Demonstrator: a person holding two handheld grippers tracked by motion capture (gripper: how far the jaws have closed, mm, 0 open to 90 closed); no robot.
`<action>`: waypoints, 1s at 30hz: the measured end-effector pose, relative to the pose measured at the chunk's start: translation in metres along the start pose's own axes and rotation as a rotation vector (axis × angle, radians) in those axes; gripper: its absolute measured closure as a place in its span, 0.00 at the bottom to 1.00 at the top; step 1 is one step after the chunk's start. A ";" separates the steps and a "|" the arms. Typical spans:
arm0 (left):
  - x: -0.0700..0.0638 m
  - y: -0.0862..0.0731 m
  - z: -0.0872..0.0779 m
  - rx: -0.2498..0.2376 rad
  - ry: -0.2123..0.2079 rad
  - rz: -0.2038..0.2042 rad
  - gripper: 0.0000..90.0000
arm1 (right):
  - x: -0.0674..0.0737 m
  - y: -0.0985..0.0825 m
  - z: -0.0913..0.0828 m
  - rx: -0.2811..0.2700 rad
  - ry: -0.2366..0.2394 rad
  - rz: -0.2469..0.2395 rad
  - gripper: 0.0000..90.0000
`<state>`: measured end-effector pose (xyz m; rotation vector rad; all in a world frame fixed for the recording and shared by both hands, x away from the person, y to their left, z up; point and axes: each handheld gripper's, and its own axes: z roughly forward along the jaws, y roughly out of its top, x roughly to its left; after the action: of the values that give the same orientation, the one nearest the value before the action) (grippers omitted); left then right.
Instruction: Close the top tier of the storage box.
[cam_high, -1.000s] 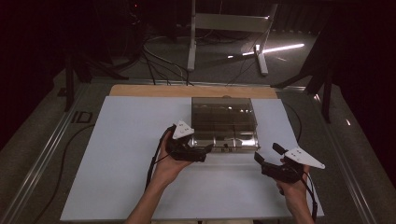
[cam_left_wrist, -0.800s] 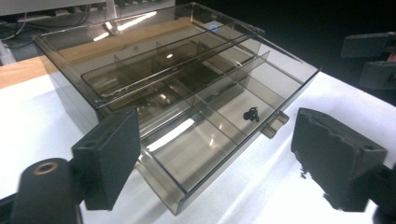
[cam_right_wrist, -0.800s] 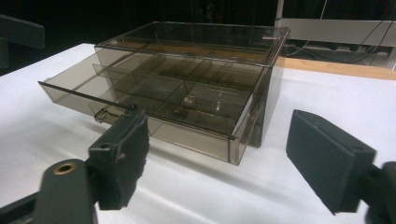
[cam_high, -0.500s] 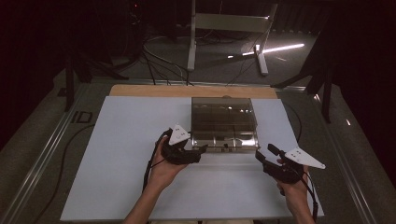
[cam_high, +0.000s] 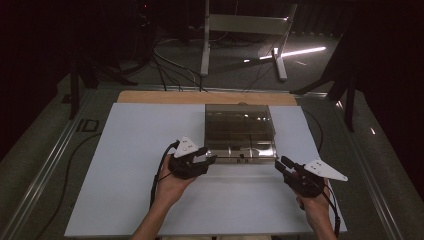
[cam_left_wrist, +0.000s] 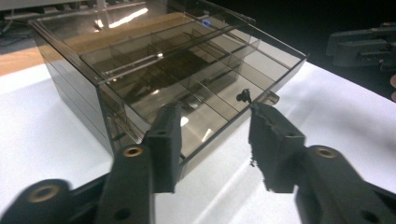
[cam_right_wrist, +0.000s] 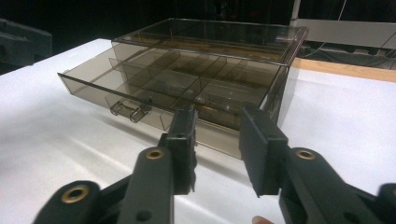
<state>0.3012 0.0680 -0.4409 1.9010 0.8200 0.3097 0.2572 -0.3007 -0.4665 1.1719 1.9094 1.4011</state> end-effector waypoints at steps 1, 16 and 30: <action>0.000 -0.001 0.000 0.002 -0.006 0.000 0.66 | 0.000 0.000 0.000 -0.002 0.003 0.001 0.76; -0.001 -0.010 0.007 0.052 -0.011 0.021 0.98 | -0.004 -0.004 0.007 0.055 -0.007 -0.010 0.99; 0.002 -0.020 0.018 0.103 0.017 0.026 1.00 | -0.006 -0.007 0.013 0.088 -0.025 -0.017 1.00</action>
<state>0.3042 0.0616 -0.4673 2.0085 0.8368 0.3049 0.2684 -0.3000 -0.4785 1.2047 1.9769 1.2996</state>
